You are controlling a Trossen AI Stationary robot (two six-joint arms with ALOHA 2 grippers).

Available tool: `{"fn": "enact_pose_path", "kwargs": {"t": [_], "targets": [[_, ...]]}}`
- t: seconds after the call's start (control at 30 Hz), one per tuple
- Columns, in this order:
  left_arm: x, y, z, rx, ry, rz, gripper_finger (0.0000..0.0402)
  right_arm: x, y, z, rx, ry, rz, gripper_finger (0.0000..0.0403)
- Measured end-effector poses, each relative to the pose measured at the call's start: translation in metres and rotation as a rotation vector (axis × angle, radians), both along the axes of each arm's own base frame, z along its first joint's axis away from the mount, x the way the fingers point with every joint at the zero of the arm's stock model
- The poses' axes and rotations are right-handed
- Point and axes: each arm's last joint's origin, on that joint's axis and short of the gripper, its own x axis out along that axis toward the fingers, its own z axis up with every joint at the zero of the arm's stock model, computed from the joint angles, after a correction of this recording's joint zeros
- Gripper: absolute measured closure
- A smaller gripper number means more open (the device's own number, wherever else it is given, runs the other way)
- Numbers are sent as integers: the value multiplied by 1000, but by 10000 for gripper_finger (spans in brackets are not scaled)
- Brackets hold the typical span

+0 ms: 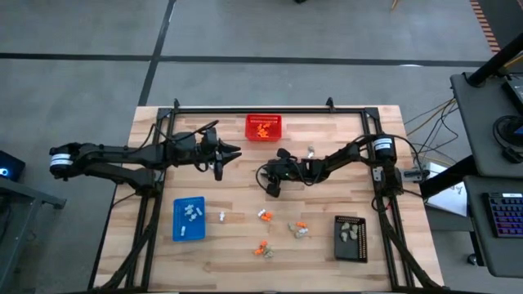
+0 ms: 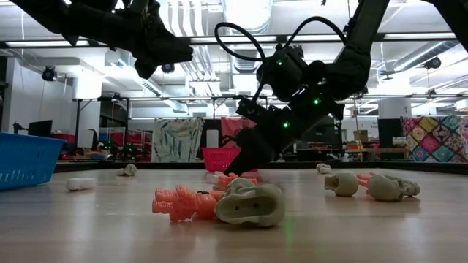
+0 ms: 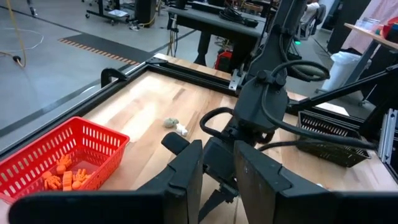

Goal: Sort Halloween decoration
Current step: Put the gray skull toy into the black bin

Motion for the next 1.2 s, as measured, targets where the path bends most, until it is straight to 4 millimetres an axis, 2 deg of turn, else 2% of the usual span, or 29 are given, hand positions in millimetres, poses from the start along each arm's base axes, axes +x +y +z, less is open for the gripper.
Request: {"fn": "enact_pose_path", "kwargs": {"t": [0.13,0.33,0.5,0.7,0.87,1.07,1.2], "targets": [[0,0,0,0,3,0,327,-7,3,19,68,31,45,323],[1,0,-1,15,6,-4,327,-20,9,83,131,141,79,329],[1,0,-1,16,9,-7,327,-35,25,136,173,198,148,329],[1,0,-1,16,11,-8,327,-55,44,177,250,338,137,329],[0,0,-3,13,27,-9,327,-72,62,186,381,501,126,328],[0,0,-3,7,30,-8,327,-94,88,176,558,728,69,326],[0,0,-3,1,30,-6,327,-112,108,162,572,870,21,326]]}}
